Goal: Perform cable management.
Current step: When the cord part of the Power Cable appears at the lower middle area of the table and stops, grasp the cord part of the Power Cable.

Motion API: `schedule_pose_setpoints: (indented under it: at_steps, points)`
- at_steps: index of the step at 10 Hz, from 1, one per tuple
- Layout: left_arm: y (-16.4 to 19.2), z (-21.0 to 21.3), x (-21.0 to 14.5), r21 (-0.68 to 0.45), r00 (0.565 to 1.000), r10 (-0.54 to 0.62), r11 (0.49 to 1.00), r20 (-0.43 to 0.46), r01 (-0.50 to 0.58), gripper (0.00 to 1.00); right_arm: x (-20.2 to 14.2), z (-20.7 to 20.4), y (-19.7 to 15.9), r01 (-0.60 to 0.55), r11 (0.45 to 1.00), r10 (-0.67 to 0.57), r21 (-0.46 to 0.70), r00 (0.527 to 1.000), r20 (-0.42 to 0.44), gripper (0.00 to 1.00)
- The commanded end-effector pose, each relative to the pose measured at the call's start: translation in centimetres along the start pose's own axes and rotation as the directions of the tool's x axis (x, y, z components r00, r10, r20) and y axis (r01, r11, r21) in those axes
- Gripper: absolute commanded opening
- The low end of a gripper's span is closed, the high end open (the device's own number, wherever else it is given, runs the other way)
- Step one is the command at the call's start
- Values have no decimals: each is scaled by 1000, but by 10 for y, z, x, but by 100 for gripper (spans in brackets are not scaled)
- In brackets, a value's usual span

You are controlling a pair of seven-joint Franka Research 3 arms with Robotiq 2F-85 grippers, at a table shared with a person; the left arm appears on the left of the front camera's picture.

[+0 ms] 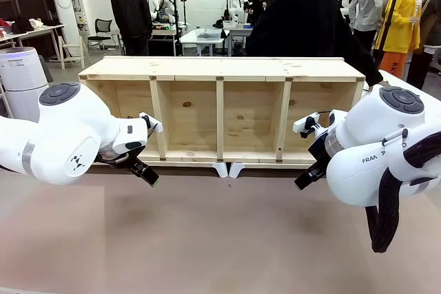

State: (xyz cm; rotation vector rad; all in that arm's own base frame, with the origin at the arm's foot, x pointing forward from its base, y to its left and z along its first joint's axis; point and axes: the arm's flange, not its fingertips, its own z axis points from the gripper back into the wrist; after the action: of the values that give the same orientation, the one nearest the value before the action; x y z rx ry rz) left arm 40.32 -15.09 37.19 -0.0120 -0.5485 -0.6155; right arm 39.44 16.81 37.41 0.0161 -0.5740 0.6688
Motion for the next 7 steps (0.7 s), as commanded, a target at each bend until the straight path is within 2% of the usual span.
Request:
schedule_pose_setpoints:
  at_steps: [1, 4, 7]
  points:
    - [1, 0, 0, -1, 1000, 3, 1000, 0, -3, 100, 0, 0, 0, 3, 1000, -3, 1, 1000, 0, 100]
    - [2, 7, 1, 7, 1000, 0, 1000, -11, 0, 100, 1, 4, -1, 4, 1000, -4, -9, 1000, 3, 100]
    - [6, 50, -3, 34, 1000, -10, 999, 29, 9, 100, 5, 45, -7, 14, 998, -12, -53, 999, 32, 100]
